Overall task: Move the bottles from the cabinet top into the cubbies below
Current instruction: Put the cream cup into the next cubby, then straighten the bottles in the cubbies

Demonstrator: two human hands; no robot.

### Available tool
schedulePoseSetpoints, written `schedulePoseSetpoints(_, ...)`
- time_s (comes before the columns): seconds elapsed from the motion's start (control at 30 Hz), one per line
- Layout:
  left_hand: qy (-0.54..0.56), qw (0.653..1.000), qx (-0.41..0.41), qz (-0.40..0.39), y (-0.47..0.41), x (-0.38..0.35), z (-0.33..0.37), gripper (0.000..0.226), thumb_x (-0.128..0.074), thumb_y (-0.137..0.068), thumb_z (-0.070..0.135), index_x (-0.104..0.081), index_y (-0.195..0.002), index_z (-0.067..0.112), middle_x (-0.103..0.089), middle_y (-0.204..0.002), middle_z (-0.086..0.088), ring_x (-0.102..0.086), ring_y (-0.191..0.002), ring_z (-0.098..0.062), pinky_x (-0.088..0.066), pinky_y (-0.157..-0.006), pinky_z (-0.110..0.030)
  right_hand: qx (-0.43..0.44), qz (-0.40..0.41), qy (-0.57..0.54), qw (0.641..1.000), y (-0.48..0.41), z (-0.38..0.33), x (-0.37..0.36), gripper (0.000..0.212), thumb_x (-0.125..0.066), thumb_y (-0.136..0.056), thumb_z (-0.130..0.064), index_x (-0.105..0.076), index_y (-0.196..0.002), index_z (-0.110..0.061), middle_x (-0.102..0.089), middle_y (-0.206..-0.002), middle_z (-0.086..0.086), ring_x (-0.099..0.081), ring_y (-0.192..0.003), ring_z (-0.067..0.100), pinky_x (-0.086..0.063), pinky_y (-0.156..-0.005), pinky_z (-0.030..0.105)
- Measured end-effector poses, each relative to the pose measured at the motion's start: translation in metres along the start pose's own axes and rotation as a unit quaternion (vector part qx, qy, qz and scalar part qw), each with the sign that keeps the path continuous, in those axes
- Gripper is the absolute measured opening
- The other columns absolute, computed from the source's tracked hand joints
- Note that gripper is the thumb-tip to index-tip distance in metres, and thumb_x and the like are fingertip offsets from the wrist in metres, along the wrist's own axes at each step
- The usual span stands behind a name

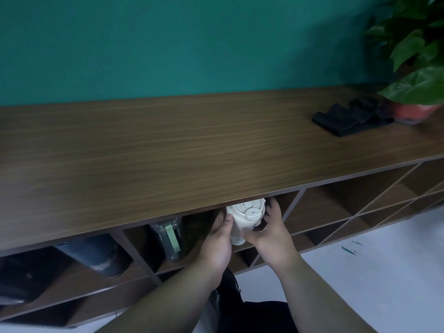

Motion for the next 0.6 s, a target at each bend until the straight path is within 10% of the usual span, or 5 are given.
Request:
schedulePoseSetpoints(0.1, 0.029, 0.999, 0.043, 0.006, 0.012, 0.016, -0.023, 0.075, -0.06, -0.087, 0.066, -0.037, -0.156, 0.046, -0.051, -0.156, 0.009, -0.053, -0.139, -0.025, -0.032, -0.121, -0.052, -0.102, -0.104, 0.155, 0.977, 0.021, 0.016, -0.012, 0.042, -0.076, -0.074, -0.033, -0.064, -0.112, -0.023, -0.072, -0.103, -0.005, -0.068, -0.097, 0.015, -0.055, -0.084, 0.035)
schedulePoseSetpoints(0.23, 0.056, 0.994, 0.092, 0.021, 0.041, 0.053, -0.056, 0.041, -0.055, -0.104, 0.039, -0.044, -0.143, 0.047, -0.057, -0.142, 0.005, -0.063, -0.116, -0.024, -0.043, -0.103, -0.046, -0.116, -0.262, 0.26, 0.922, 0.05, 0.015, -0.037, 0.017, -0.062, -0.086, -0.04, -0.063, -0.075, -0.027, -0.064, -0.087, -0.008, -0.061, -0.086, 0.015, -0.044, -0.069, 0.026)
schedulePoseSetpoints(0.3, 0.057, 0.993, 0.099, 0.026, 0.048, 0.075, -0.068, 0.032, -0.049, -0.107, 0.037, -0.055, -0.138, 0.035, -0.059, -0.139, 0.003, -0.057, -0.122, -0.025, -0.039, -0.098, -0.045, -0.086, -0.279, 0.261, 0.92, 0.049, 0.01, -0.052, 0.013, -0.062, -0.084, -0.042, -0.067, -0.088, -0.03, -0.067, -0.098, -0.007, -0.062, -0.093, 0.013, -0.048, -0.075, 0.025)
schedulePoseSetpoints(0.43, 0.088, 0.993, 0.034, 0.077, 0.062, 0.115, -0.056, 0.028, -0.048, -0.107, 0.032, -0.059, -0.13, 0.018, -0.059, -0.136, -0.011, -0.056, -0.114, -0.025, -0.039, -0.099, -0.044, -0.021, -0.248, 0.193, 0.949, 0.04, -0.01, -0.081, 0.065, -0.067, -0.083, -0.047, -0.047, -0.144, -0.035, -0.064, -0.131, -0.011, -0.061, -0.116, 0.01, -0.047, -0.099, 0.029)
schedulePoseSetpoints(0.6, 0.09, 0.991, 0.018, 0.097, 0.063, 0.126, -0.026, 0.064, -0.045, -0.103, 0.055, -0.036, -0.161, 0.029, -0.045, -0.161, 0.005, -0.041, -0.148, -0.02, -0.026, -0.124, -0.047, 0.073, -0.204, 0.085, 0.973, 0.038, -0.05, -0.111, 0.089, -0.075, -0.077, -0.047, -0.03, -0.153, -0.035, -0.043, -0.15, -0.014, -0.044, -0.138, 0.006, -0.04, -0.115, 0.036)
Point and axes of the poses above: each hand's wrist, its own y-axis away from the middle knuckle, its own x-axis out of the back of the hand, z = x × y, the point moved 7 cm from there along -y, towards the middle knuckle
